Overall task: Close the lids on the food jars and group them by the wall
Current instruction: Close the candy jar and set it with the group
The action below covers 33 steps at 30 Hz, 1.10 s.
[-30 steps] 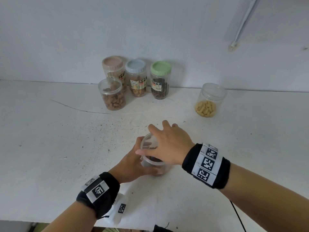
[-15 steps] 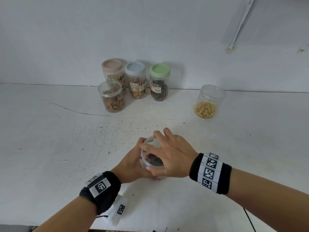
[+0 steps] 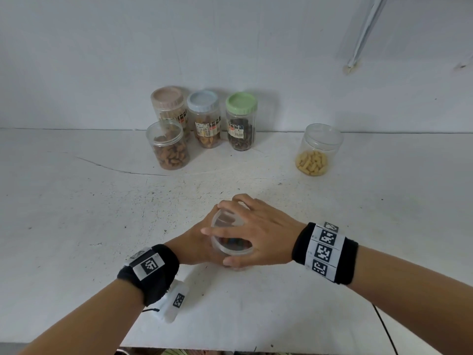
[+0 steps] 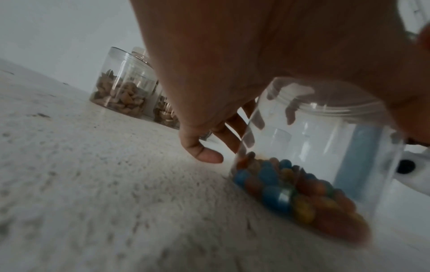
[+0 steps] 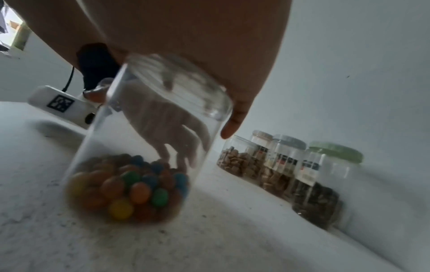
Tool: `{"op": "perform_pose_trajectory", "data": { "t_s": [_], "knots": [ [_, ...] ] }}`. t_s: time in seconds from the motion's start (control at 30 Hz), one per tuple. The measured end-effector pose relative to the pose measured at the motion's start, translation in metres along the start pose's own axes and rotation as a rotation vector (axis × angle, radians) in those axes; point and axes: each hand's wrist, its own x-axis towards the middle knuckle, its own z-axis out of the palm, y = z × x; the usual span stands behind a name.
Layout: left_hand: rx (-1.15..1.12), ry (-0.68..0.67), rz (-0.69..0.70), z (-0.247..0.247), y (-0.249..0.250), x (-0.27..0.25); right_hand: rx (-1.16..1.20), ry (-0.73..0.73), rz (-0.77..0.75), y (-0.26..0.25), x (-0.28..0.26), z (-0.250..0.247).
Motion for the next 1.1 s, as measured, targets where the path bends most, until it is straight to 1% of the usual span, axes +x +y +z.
{"op": "perform_pose_trajectory", "data": {
  "t_s": [0.07,0.13,0.2,0.27,0.47,0.57,0.63,0.7,0.73,0.8,0.83,0.93,1.0,1.1],
  "knots": [
    [0.041,0.018,0.013,0.002,0.001,0.001,-0.001,0.046,0.028,-0.003,0.004,0.003],
    [0.030,0.079,0.059,0.006,0.002,0.001,-0.001,0.117,0.086,-0.012,0.007,0.009],
    [0.021,0.142,0.078,0.010,0.002,0.000,-0.016,0.162,0.126,-0.019,0.010,0.015],
    [0.027,0.188,0.083,0.010,-0.003,-0.001,-0.030,0.173,0.161,-0.021,0.010,0.018],
    [0.136,0.234,0.102,0.011,0.001,-0.004,-0.034,0.213,0.222,-0.025,0.011,0.023],
    [0.252,0.227,0.063,0.014,0.002,-0.007,-0.031,0.236,0.248,-0.024,0.011,0.025],
    [0.275,0.236,0.012,0.014,0.003,-0.008,-0.031,0.248,0.255,-0.025,0.011,0.025],
    [0.309,0.243,-0.007,0.014,0.004,-0.008,-0.001,0.284,0.277,-0.026,0.010,0.027],
    [0.308,0.244,-0.011,0.014,0.003,-0.007,0.037,0.318,0.297,-0.026,0.008,0.028],
    [0.235,0.247,-0.020,0.014,0.002,-0.007,0.165,0.408,0.353,-0.026,0.005,0.035],
    [0.180,0.246,-0.016,0.014,0.002,-0.008,0.265,0.458,0.392,-0.027,0.003,0.040],
    [0.085,0.260,-0.007,0.013,-0.002,-0.013,0.671,0.627,0.495,-0.030,-0.003,0.053],
    [0.042,0.293,0.001,0.013,0.000,-0.017,0.888,0.650,0.534,-0.032,-0.003,0.055],
    [-0.044,0.344,0.023,0.011,0.001,-0.022,1.153,0.657,0.619,-0.032,0.004,0.053]
  ]
}}
